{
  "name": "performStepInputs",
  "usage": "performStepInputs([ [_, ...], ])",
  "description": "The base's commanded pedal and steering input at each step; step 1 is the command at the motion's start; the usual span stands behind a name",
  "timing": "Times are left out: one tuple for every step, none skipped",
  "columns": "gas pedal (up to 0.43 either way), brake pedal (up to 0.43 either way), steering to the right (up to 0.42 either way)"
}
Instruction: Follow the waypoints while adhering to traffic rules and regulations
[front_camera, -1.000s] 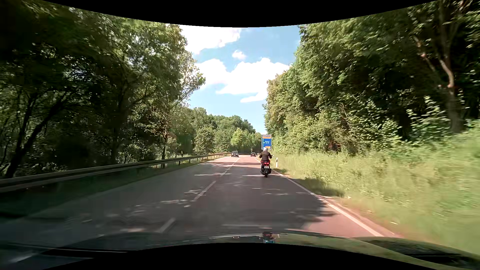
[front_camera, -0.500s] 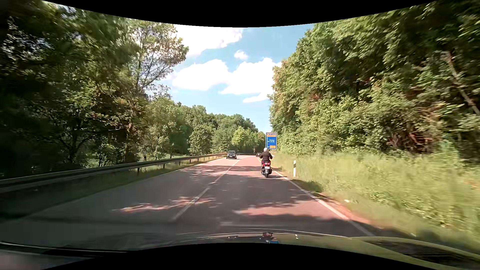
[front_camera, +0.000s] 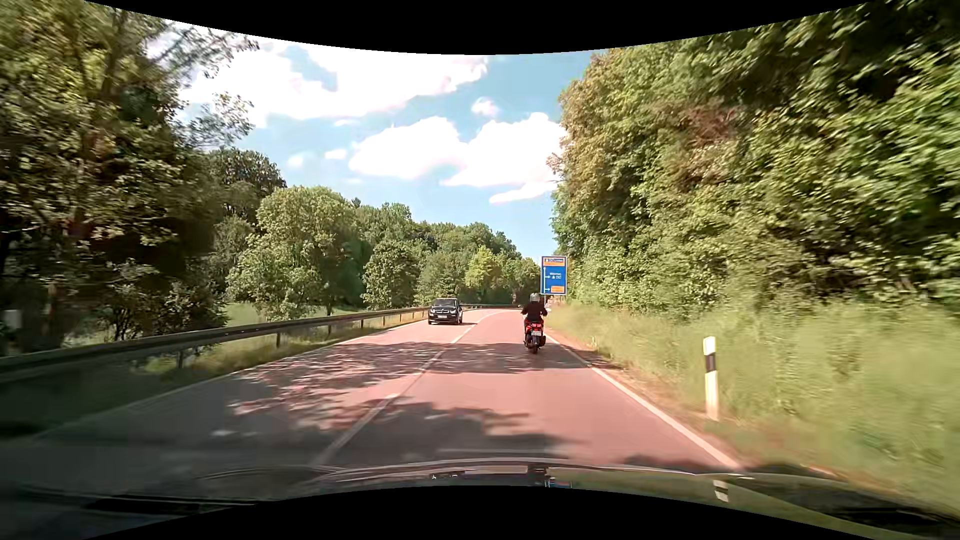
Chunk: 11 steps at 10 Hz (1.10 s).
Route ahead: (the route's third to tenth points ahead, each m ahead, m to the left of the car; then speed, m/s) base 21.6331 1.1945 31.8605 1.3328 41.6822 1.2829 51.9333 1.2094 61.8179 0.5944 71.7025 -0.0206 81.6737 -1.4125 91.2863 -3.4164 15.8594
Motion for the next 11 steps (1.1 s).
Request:
performStepInputs([
  [0.169,0.012,-0.003],
  [0.169,0.012,-0.002],
  [0.169,0.006,-0.002],
  [0.169,0.006,-0.002],
  [0.169,0.012,-0.002],
  [0.169,0.012,-0.002],
  [0.177,0.012,-0.002],
  [0.177,0.012,-0.002],
  [0.177,0.006,-0.002],
  [0.177,0.012,-0.002],
  [0.177,0.012,-0.001],
])
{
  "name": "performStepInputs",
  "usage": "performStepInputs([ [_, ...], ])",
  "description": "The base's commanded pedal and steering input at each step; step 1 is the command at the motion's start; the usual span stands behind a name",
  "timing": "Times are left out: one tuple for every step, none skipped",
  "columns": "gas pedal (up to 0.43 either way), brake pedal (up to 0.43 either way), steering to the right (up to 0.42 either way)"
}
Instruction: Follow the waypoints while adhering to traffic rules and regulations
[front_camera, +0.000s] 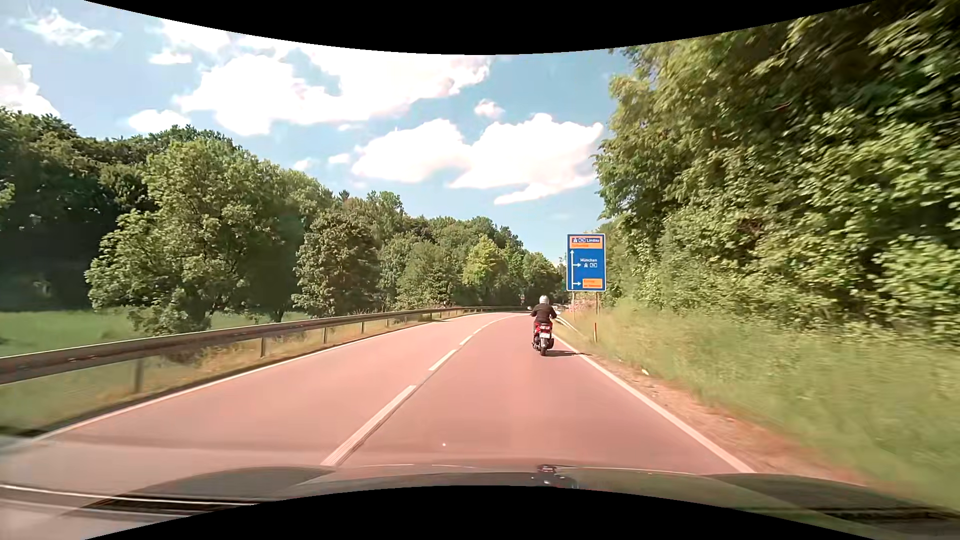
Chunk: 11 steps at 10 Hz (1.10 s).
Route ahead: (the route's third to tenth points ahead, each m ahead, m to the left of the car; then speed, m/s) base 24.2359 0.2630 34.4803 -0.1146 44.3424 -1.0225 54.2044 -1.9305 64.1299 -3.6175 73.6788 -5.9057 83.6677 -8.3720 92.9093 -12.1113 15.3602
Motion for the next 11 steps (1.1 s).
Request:
performStepInputs([
  [0.177,0.012,0.0],
  [0.177,0.012,0.002],
  [0.177,0.012,0.006],
  [0.177,0.012,0.01],
  [0.177,0.012,0.011],
  [0.177,0.012,0.012],
  [0.177,0.012,0.012],
  [0.177,0.012,0.013],
  [0.177,0.012,0.014],
  [0.177,0.012,0.015],
  [0.177,0.012,0.015],
])
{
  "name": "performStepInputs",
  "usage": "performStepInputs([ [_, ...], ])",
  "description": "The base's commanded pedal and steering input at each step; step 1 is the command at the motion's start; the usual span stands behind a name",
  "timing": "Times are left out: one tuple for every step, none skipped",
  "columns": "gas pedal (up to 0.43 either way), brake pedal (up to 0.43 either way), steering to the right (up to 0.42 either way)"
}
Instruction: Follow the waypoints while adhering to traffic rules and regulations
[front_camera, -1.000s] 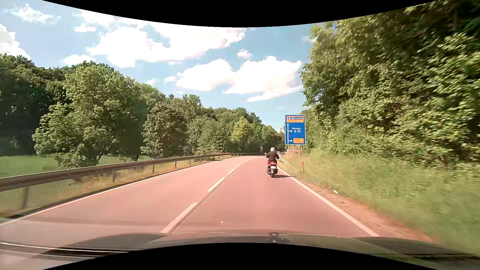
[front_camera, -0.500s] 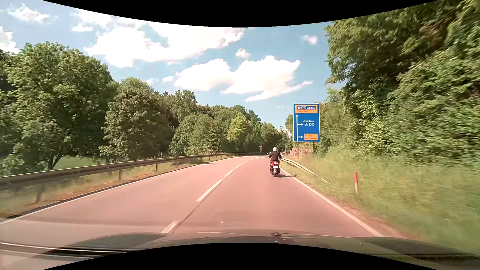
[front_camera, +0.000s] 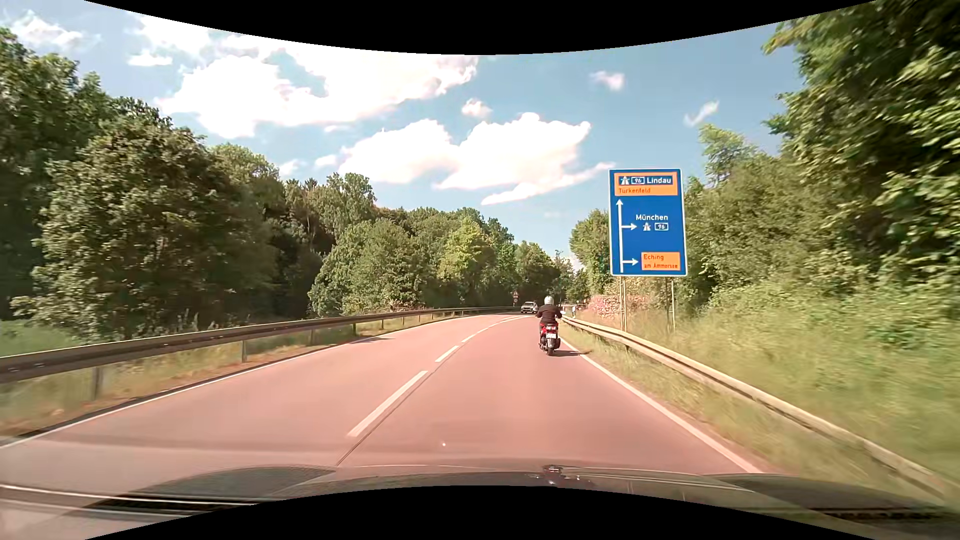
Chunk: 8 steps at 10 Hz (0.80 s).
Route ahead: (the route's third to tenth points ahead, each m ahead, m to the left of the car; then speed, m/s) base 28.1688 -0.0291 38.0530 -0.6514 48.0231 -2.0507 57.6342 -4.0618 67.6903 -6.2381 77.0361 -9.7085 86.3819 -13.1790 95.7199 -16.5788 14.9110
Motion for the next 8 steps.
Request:
performStepInputs([
  [0.177,0.012,0.015],
  [0.177,0.012,0.015],
  [0.177,0.012,0.014],
  [0.177,0.012,0.014],
  [0.177,0.012,0.014],
  [0.177,0.012,0.014],
  [0.189,0.012,0.014],
  [0.189,0.012,0.014],
])
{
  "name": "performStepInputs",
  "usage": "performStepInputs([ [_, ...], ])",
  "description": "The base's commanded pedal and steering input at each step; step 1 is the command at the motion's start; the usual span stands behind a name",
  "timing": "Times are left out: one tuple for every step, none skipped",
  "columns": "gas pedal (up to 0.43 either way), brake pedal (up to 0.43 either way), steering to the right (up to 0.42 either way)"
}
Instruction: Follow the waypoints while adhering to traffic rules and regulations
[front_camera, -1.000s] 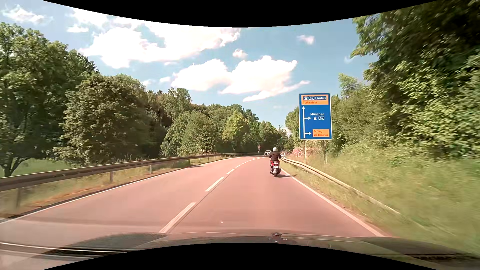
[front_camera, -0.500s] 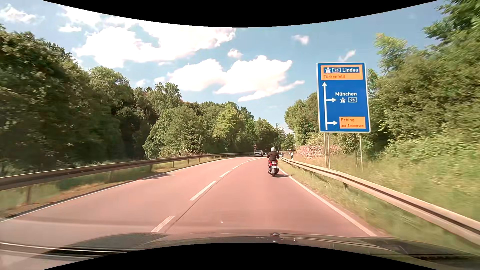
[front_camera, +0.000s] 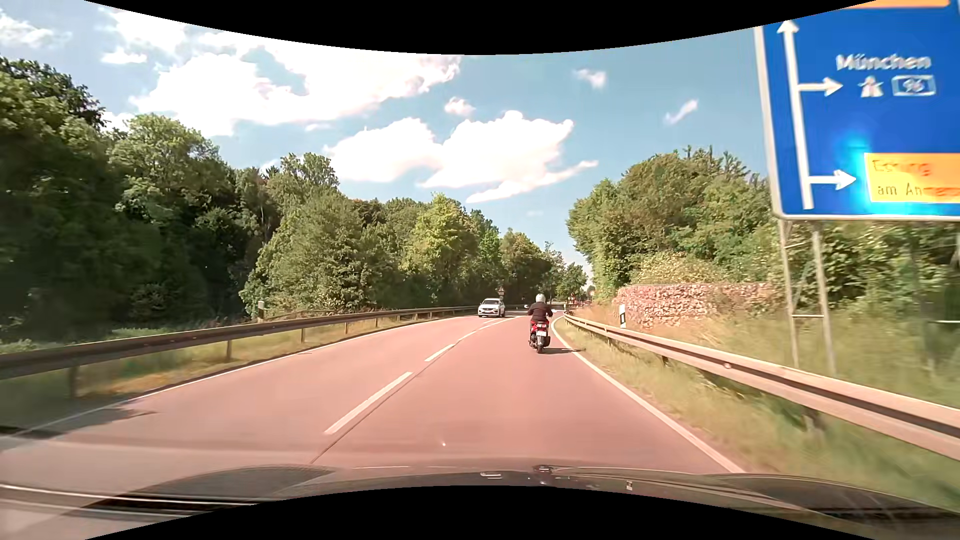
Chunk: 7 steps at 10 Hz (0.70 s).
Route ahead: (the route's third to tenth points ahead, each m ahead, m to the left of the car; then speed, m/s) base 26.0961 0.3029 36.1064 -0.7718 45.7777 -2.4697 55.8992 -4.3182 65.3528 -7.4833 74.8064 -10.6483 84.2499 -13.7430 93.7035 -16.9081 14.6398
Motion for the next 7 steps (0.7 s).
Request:
performStepInputs([
  [0.189,0.012,0.014],
  [0.189,0.012,0.014],
  [0.197,0.006,0.014],
  [0.197,0.012,0.015],
  [0.197,0.006,0.015],
  [0.209,0.012,0.015],
  [0.22,0.012,0.015],
])
